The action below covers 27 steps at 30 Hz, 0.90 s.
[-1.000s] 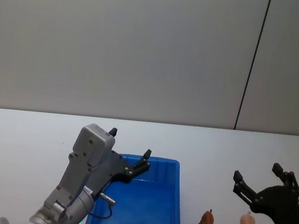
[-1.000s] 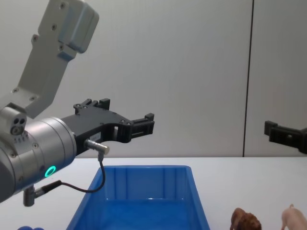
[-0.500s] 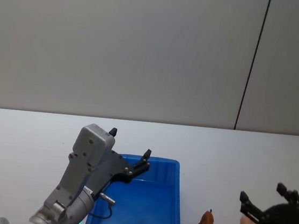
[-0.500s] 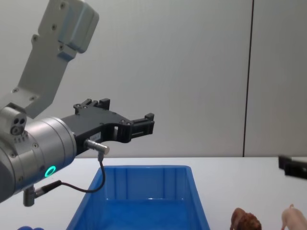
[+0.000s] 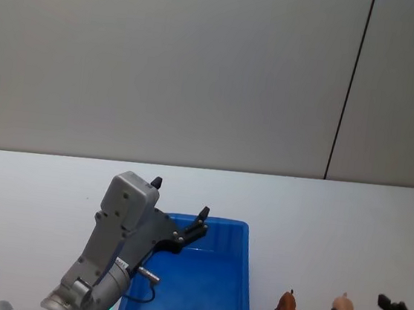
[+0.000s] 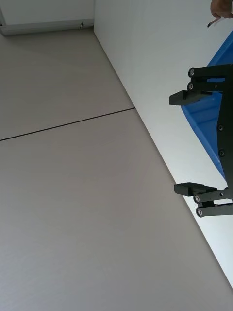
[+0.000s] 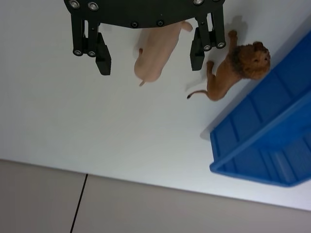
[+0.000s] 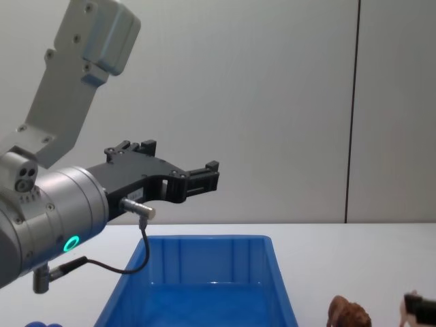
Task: Pick up the two dolls from the table and place them into the box.
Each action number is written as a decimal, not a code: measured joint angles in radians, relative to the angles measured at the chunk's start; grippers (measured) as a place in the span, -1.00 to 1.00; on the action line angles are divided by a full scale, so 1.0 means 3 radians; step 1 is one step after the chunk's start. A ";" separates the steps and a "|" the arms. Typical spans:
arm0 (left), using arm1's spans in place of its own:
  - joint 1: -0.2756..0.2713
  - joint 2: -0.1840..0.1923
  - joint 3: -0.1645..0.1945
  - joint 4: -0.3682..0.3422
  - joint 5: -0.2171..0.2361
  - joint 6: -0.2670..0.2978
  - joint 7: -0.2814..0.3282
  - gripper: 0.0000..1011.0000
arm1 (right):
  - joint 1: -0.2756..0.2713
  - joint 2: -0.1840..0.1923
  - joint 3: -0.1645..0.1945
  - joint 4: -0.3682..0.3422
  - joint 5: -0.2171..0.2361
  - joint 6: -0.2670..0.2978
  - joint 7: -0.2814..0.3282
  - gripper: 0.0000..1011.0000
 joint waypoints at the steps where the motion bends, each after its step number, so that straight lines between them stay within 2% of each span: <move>1: 0.0000 0.0000 0.0000 0.0000 0.0000 0.0000 0.0000 0.98 | 0.0005 -0.0005 -0.0005 0.0015 -0.0006 0.0010 0.0006 0.98; 15: 0.0000 0.0000 0.0000 0.0000 0.0000 0.0000 0.0000 0.98 | 0.0166 -0.0179 -0.0138 0.0317 -0.0167 0.0229 0.0079 0.97; 21: 0.0000 0.0000 0.0000 0.0000 0.0000 0.0000 0.0000 0.98 | 0.0217 -0.0236 -0.0170 0.0400 -0.0186 0.0283 0.0079 0.74; 27: 0.0000 0.0000 0.0000 0.0000 0.0000 0.0000 0.0000 0.98 | 0.0247 -0.0280 -0.0194 0.0442 -0.0203 0.0300 0.0048 0.40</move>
